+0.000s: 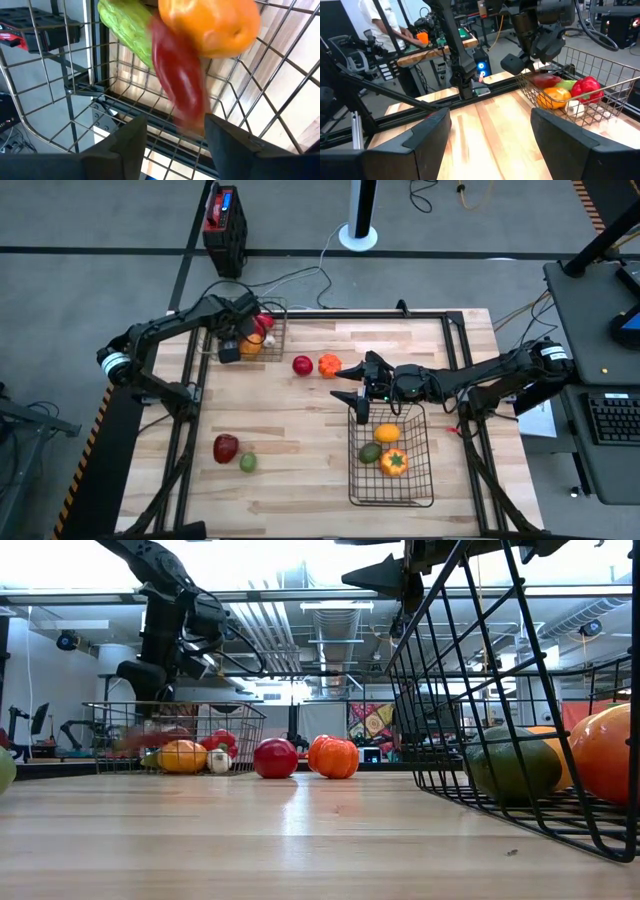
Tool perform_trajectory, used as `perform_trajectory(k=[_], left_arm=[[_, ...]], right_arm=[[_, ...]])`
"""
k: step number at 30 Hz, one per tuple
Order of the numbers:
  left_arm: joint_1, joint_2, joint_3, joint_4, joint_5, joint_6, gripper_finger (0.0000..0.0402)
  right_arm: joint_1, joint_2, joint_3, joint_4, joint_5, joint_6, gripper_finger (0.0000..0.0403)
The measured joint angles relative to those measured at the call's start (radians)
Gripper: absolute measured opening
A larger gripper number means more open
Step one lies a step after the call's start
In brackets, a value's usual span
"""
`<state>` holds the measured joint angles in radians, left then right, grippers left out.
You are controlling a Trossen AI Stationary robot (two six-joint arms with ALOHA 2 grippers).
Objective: Sort produce into baskets
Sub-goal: Put the red chili pepper into the gold wire basket, then put the red apple into the black wire basket
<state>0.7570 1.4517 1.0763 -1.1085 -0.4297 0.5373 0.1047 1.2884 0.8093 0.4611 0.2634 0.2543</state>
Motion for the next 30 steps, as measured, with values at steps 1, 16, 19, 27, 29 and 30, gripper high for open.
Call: perform_trajectory(k=[1, 16, 19, 27, 29, 30], left_arm=[[0.000, 0.000, 0.000, 0.000, 0.000, 0.000, 0.0182], [-0.001, 0.000, 0.000, 0.023, -0.008, -0.011, 0.0185], [-0.001, 0.000, 0.001, 0.031, -0.009, -0.030, 0.0185], [-0.007, -0.043, 0.076, 0.027, -0.031, -0.119, 0.0185], [-0.012, -0.073, 0.101, 0.026, -0.020, -0.143, 0.0185], [-0.016, -0.090, 0.111, 0.027, 0.000, -0.156, 0.0185]], right_arm=[[0.000, 0.000, 0.000, 0.000, 0.000, 0.000, 0.0269], [0.000, 0.000, 0.000, -0.001, 0.000, 0.000, 0.0270], [0.000, 0.000, 0.000, -0.001, 0.000, 0.000, 0.0270], [0.000, 0.000, 0.000, -0.002, 0.000, 0.002, 0.0278], [0.000, 0.000, 0.000, -0.002, 0.000, 0.009, 0.0278], [0.000, 0.000, 0.000, -0.002, 0.000, 0.009, 0.0277]])
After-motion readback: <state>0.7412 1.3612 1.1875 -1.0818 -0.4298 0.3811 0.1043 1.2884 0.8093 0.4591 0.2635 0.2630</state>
